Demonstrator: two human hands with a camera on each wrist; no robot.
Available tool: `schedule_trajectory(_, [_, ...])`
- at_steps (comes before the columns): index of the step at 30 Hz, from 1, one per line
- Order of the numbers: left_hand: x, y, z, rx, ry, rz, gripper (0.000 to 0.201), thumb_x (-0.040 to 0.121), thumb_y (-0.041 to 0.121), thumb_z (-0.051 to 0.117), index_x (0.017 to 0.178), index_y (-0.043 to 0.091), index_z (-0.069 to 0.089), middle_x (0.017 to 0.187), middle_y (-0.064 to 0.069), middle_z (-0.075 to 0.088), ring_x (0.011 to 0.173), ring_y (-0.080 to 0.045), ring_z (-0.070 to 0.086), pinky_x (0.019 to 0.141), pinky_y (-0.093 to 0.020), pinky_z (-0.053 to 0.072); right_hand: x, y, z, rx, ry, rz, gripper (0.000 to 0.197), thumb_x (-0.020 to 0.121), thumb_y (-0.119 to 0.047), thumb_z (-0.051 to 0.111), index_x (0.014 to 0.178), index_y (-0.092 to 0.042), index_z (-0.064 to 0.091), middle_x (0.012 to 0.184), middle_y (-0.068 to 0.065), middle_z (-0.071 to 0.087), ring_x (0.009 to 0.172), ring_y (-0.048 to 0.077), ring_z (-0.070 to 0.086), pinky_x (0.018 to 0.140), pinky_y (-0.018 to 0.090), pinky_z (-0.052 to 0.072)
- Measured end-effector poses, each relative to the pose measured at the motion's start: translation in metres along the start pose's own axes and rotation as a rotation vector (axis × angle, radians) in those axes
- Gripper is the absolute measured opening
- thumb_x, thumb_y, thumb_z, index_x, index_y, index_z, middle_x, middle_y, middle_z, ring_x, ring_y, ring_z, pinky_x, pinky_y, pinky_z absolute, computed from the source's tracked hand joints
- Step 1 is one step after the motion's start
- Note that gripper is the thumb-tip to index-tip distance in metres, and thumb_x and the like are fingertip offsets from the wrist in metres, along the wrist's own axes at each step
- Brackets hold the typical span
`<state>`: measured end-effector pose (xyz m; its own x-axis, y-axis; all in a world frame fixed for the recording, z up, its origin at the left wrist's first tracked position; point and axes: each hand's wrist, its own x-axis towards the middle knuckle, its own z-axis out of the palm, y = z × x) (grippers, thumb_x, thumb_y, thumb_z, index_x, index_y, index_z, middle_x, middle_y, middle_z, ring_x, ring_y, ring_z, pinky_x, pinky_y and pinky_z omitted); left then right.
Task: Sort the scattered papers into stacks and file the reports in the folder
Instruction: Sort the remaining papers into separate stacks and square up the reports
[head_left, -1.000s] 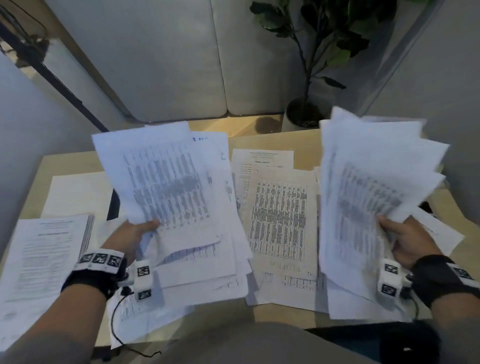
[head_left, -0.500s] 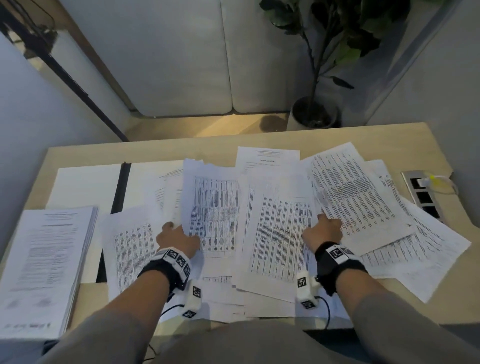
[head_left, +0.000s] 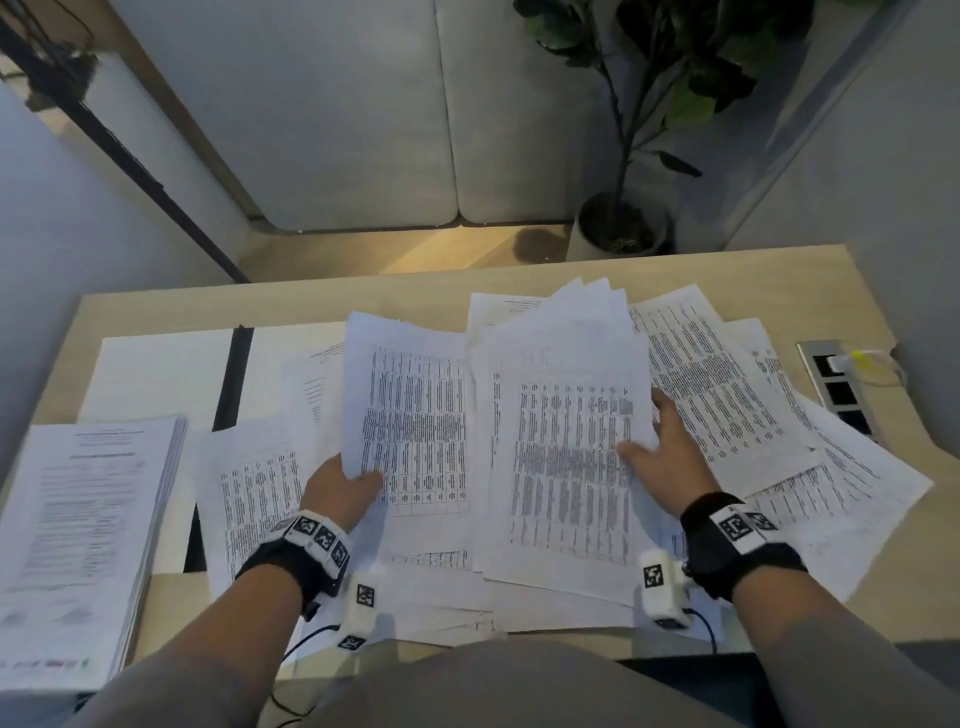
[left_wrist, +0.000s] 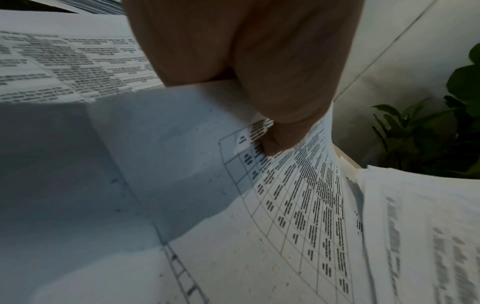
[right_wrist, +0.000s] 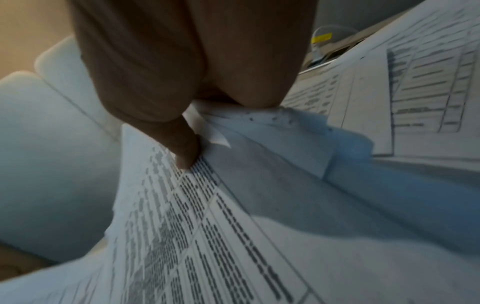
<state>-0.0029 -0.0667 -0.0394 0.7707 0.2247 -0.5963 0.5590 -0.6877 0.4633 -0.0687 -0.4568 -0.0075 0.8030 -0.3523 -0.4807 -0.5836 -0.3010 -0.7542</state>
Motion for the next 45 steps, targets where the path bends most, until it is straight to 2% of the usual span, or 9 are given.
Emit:
schedule_trajectory(8, [0.006, -0.034, -0.028, -0.089, 0.024, -0.004, 0.069, 0.092, 0.014, 0.073, 0.151, 0.014, 0.037, 0.137, -0.011, 0.06, 0.119, -0.036, 0.062, 0.106, -0.05, 0.049, 0.005, 0.013, -0.055, -0.07, 0.0, 0.148, 0.043, 0.103, -0.011, 0.059, 0.146, -0.016, 0.054, 0.141, 0.007, 0.062, 0.122, 0.027, 0.058, 0.108, 0.043, 0.042])
schedule_trajectory(11, [0.003, -0.034, -0.033, -0.059, -0.05, -0.082, 0.041, 0.092, 0.015, 0.074, 0.127, 0.008, 0.053, 0.124, -0.015, 0.067, 0.103, -0.03, 0.064, 0.097, -0.042, 0.05, -0.005, 0.001, -0.06, -0.031, -0.005, 0.147, 0.043, 0.104, -0.014, 0.059, 0.146, -0.016, 0.052, 0.133, 0.003, 0.064, 0.118, 0.024, 0.057, 0.105, 0.04, 0.039])
schedule_trajectory(20, [-0.004, -0.059, -0.01, -0.224, -0.129, -0.121, 0.123, 0.066, 0.077, 0.079, 0.153, 0.001, 0.037, 0.154, -0.022, 0.047, 0.133, -0.045, 0.054, 0.111, -0.058, 0.044, -0.017, -0.042, -0.005, 0.265, -0.161, 0.095, 0.025, 0.093, -0.012, 0.072, 0.117, -0.014, 0.064, 0.124, 0.001, 0.073, 0.105, 0.019, 0.071, 0.1, 0.043, 0.054])
schedule_trajectory(25, [-0.043, -0.029, -0.003, -0.263, -0.206, 0.006, 0.005, 0.098, 0.023, 0.067, 0.096, 0.019, 0.069, 0.093, -0.01, 0.078, 0.089, -0.031, 0.074, 0.081, -0.042, 0.06, -0.022, -0.037, 0.087, -0.127, -0.381, 0.083, 0.047, 0.099, -0.015, 0.067, 0.142, -0.015, 0.048, 0.143, 0.001, 0.056, 0.134, 0.022, 0.053, 0.113, 0.031, 0.039])
schedule_trajectory(30, [-0.057, -0.019, -0.006, -0.588, -0.309, -0.14, 0.05, 0.098, 0.066, 0.05, 0.128, 0.03, 0.069, 0.129, -0.009, 0.072, 0.123, -0.038, 0.065, 0.108, -0.058, 0.047, -0.014, -0.018, 0.128, -0.394, -0.371, 0.056, 0.064, 0.096, -0.025, 0.061, 0.155, -0.016, 0.036, 0.154, 0.013, 0.045, 0.131, 0.034, 0.054, 0.106, 0.044, 0.052])
schedule_trajectory(34, [-0.047, -0.023, -0.009, -0.561, -0.376, -0.149, 0.09, 0.093, 0.081, 0.032, 0.165, 0.029, 0.016, 0.17, 0.003, 0.019, 0.158, -0.023, 0.016, 0.126, -0.052, 0.008, -0.014, -0.018, 0.135, -0.511, -0.338, 0.024, 0.069, 0.095, -0.035, 0.063, 0.155, -0.016, 0.035, 0.152, 0.012, 0.039, 0.137, 0.035, 0.042, 0.101, 0.053, 0.054])
schedule_trajectory(38, [0.016, -0.086, 0.019, -0.257, -0.324, -0.097, 0.133, 0.056, 0.098, 0.063, 0.161, 0.023, 0.03, 0.162, -0.003, 0.042, 0.146, -0.03, 0.043, 0.12, -0.056, 0.033, -0.014, -0.026, 0.139, -0.517, -0.343, 0.006, 0.079, 0.099, -0.046, 0.062, 0.16, -0.01, 0.027, 0.161, 0.015, 0.027, 0.149, 0.034, 0.03, 0.118, 0.046, 0.037])
schedule_trajectory(43, [-0.026, -0.048, 0.0, -0.341, -0.245, 0.021, 0.059, 0.095, 0.04, 0.07, 0.145, 0.015, 0.052, 0.139, -0.003, 0.063, 0.13, -0.028, 0.057, 0.116, -0.048, 0.039, -0.01, -0.023, 0.132, -0.33, -0.206, 0.019, 0.085, 0.09, -0.057, 0.068, 0.155, -0.014, 0.035, 0.153, 0.011, 0.039, 0.141, 0.03, 0.041, 0.116, 0.045, 0.04])
schedule_trajectory(45, [-0.027, -0.052, -0.006, -0.361, -0.244, 0.034, 0.081, 0.083, 0.061, 0.075, 0.146, 0.017, 0.052, 0.141, 0.0, 0.062, 0.132, -0.027, 0.056, 0.116, -0.051, 0.04, -0.011, -0.027, 0.123, -0.033, -0.179, 0.049, 0.089, 0.085, -0.054, 0.077, 0.154, -0.023, 0.029, 0.145, 0.0, 0.05, 0.13, 0.02, 0.052, 0.114, 0.037, 0.041])
